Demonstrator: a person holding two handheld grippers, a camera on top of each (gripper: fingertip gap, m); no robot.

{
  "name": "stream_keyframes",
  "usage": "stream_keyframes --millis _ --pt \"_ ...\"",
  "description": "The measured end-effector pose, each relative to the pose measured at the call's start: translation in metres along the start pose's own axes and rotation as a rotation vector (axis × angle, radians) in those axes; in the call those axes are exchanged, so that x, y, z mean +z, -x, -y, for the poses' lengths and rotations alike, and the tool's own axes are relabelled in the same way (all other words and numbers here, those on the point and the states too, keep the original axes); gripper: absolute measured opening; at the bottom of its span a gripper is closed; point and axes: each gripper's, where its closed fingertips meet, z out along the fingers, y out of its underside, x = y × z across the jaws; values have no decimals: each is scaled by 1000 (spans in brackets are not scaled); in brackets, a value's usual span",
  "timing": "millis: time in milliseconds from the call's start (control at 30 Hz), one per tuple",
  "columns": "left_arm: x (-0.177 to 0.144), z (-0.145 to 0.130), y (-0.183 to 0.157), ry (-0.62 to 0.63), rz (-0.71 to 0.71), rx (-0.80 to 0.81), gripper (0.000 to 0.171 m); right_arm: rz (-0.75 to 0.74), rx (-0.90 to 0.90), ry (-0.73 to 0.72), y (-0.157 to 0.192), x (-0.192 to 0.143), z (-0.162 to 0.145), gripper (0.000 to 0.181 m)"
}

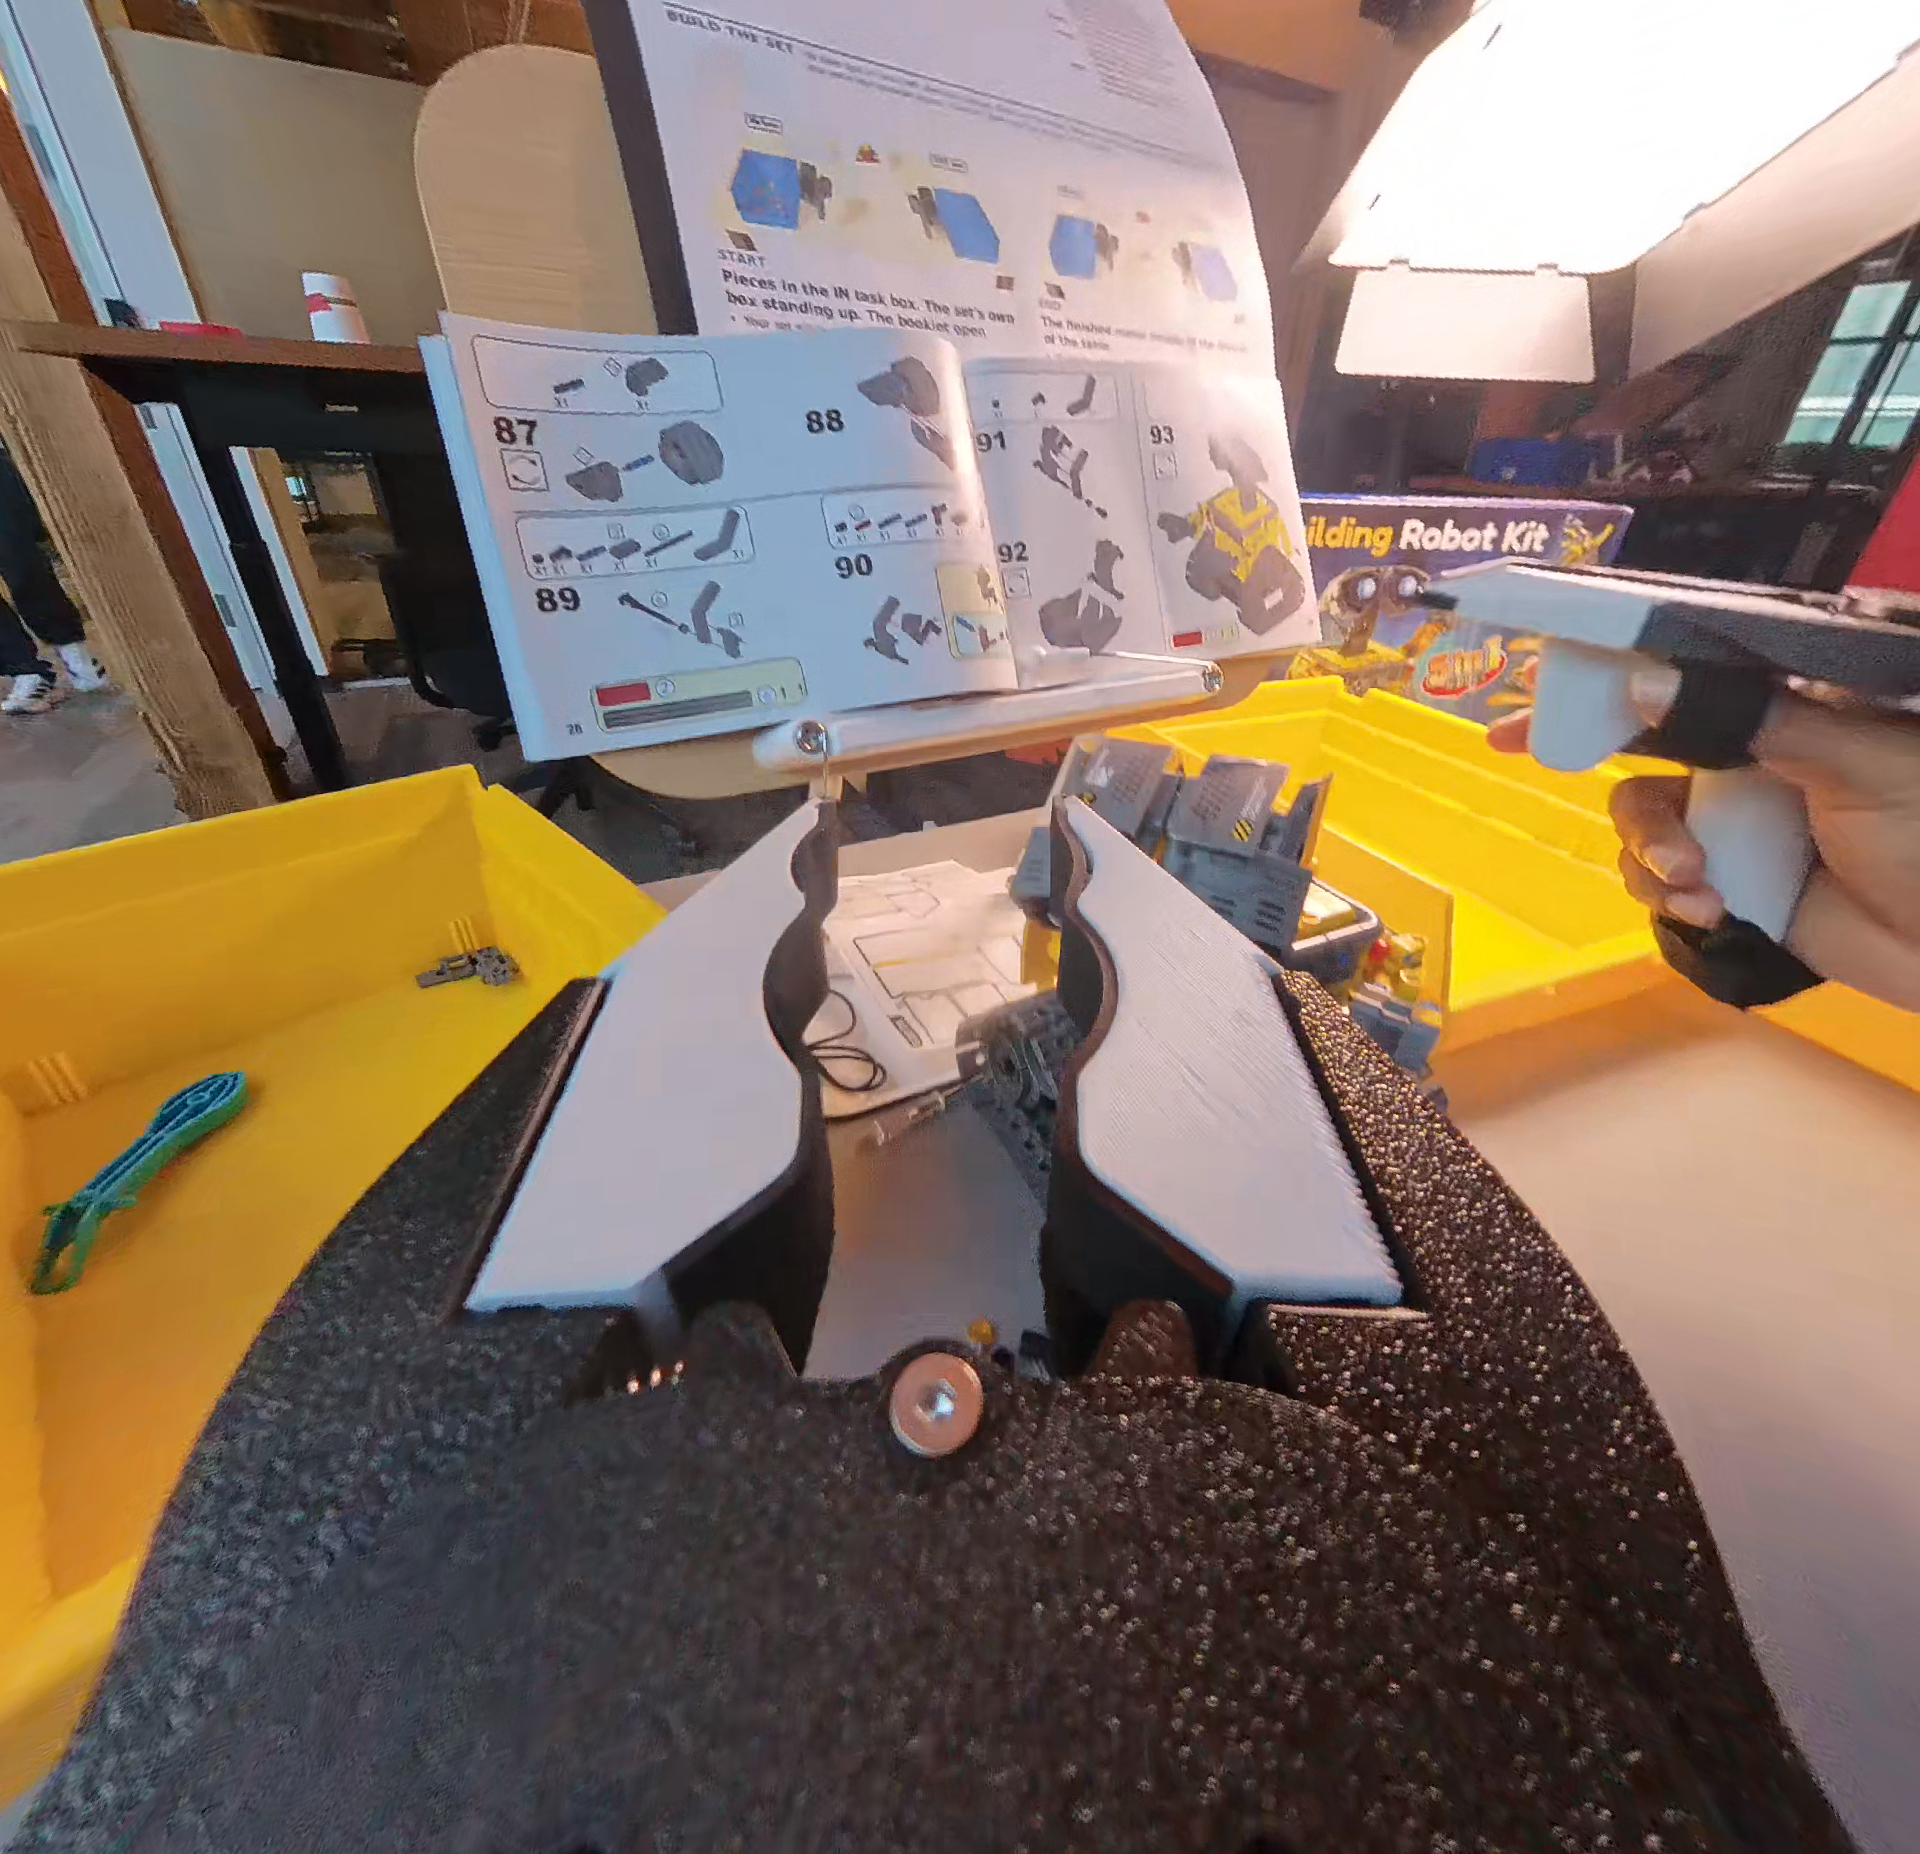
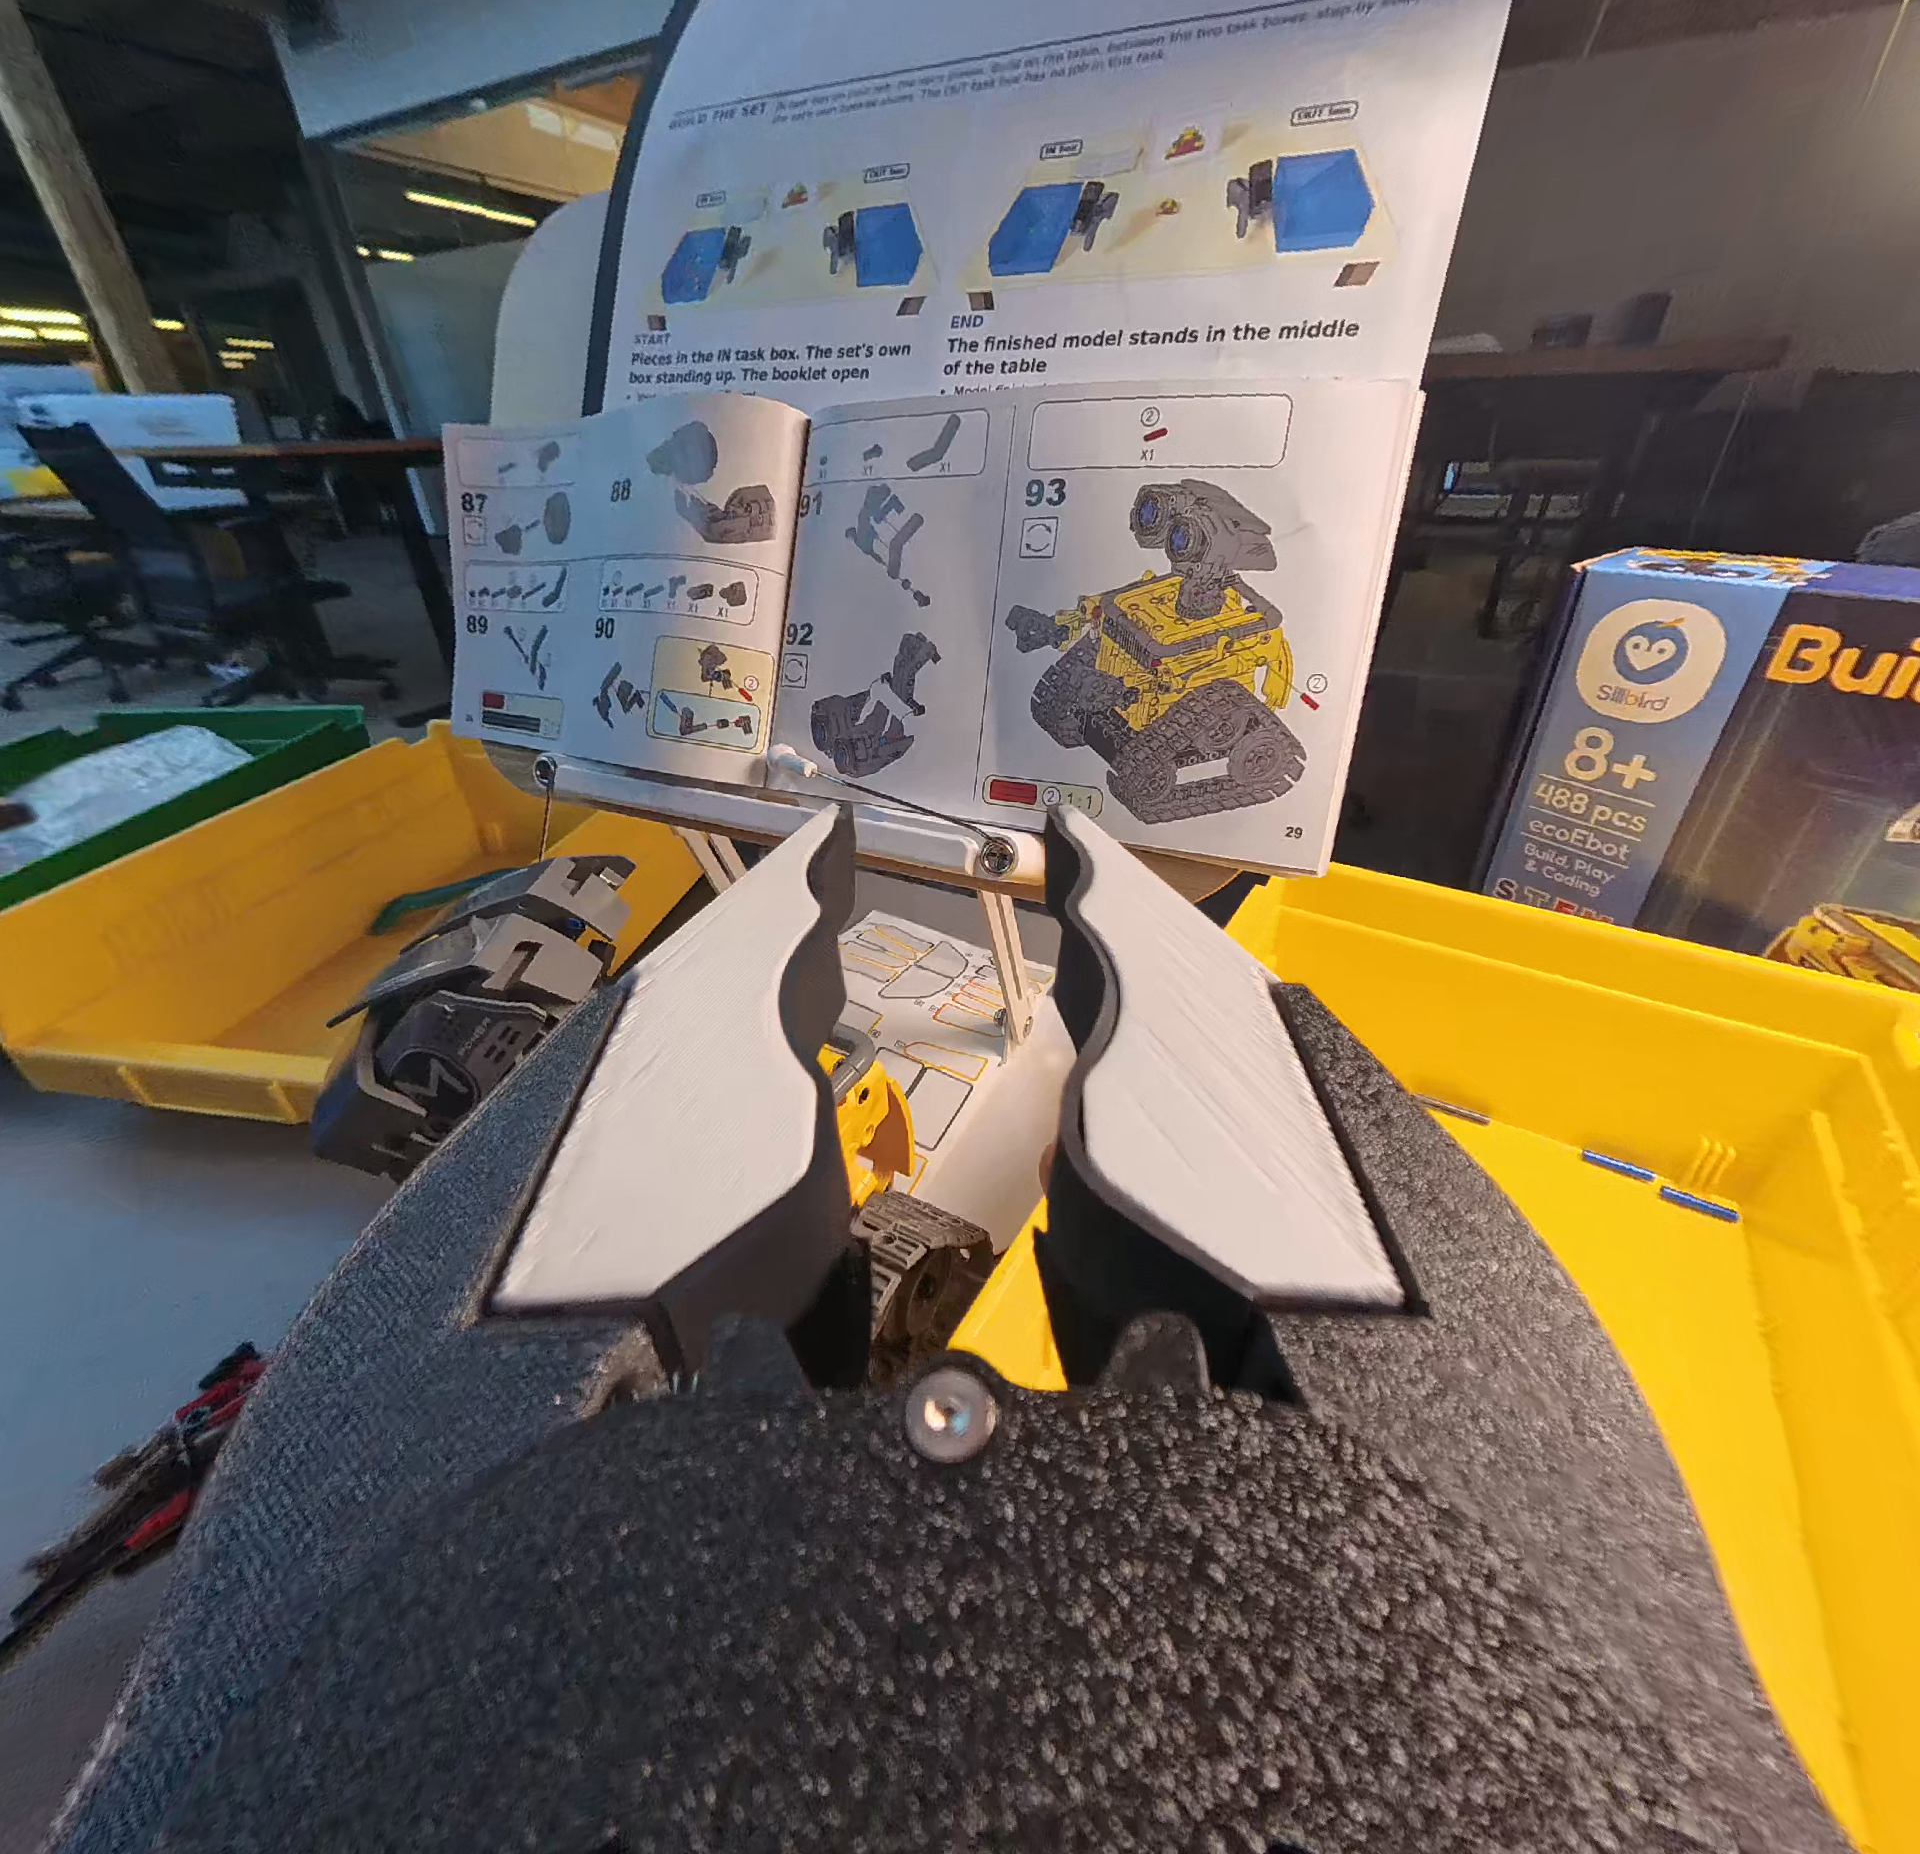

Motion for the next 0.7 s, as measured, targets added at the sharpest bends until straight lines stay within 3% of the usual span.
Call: stream_keyframes --millis 133,300,467,700 --pt "-18 -15 -2 -34 1 22 38 11 -21 -52 12 -1 -9 27" --pt "-17 -11 28 -78 66 57 47 2 -189 -24 18 -3 -17 26" --pt "-7 -31 40 -55 25 72 28 65 -165 -38 21 -6 -14 6" --pt "7 -33 32 -46 5 121 19 65 -158 -20 19 -3 -22 4"
